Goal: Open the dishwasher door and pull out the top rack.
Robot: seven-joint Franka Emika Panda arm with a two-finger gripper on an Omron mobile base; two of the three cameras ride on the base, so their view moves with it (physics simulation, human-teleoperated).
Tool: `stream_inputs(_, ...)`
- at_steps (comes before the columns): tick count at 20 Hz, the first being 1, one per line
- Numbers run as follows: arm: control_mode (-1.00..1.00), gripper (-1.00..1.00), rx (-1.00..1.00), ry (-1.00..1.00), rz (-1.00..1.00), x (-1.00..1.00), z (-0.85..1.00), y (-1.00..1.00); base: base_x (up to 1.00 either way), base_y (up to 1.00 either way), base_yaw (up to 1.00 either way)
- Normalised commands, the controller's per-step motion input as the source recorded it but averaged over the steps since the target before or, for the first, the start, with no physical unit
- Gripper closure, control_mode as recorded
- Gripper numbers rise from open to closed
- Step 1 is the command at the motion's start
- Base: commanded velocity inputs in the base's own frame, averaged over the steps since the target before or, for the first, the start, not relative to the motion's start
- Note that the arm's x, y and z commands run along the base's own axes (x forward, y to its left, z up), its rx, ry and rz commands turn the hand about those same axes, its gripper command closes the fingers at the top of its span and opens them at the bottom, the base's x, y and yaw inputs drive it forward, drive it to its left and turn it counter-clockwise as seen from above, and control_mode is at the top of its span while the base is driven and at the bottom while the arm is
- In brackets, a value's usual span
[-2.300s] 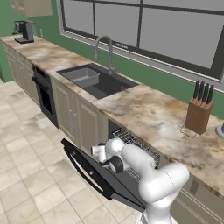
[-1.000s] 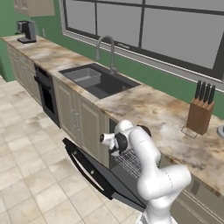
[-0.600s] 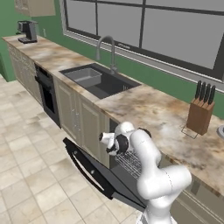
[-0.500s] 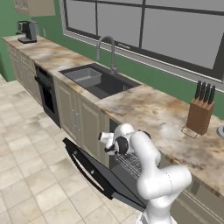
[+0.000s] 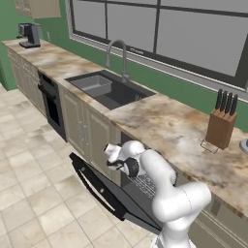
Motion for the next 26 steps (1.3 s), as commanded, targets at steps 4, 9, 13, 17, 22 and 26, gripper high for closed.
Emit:
stream_inputs(4,-1.00,-1.00,0.21,0.15,0.00,-0.59,-0.27,0.39,0.00,0.00,0.00)
stream_inputs(9,-1.00,-1.00,0.23,0.12,0.00,-0.58,-0.21,0.37,0.00,0.00,0.00)
stream_inputs(13,-1.00,-1.00,0.22,0.05,0.00,-0.57,-0.26,0.36,0.00,0.00,0.00)
stream_inputs(17,-1.00,-1.00,0.22,0.01,0.00,-0.47,-0.24,0.28,0.00,0.00,0.00)
stream_inputs(22,-1.00,-1.00,0.28,0.00,0.00,-0.46,-0.18,0.04,0.00,0.00,0.00)
stream_inputs(26,-1.00,-1.00,0.29,0.00,0.00,-0.38,-0.11,0.00,0.00,0.00,0.00)
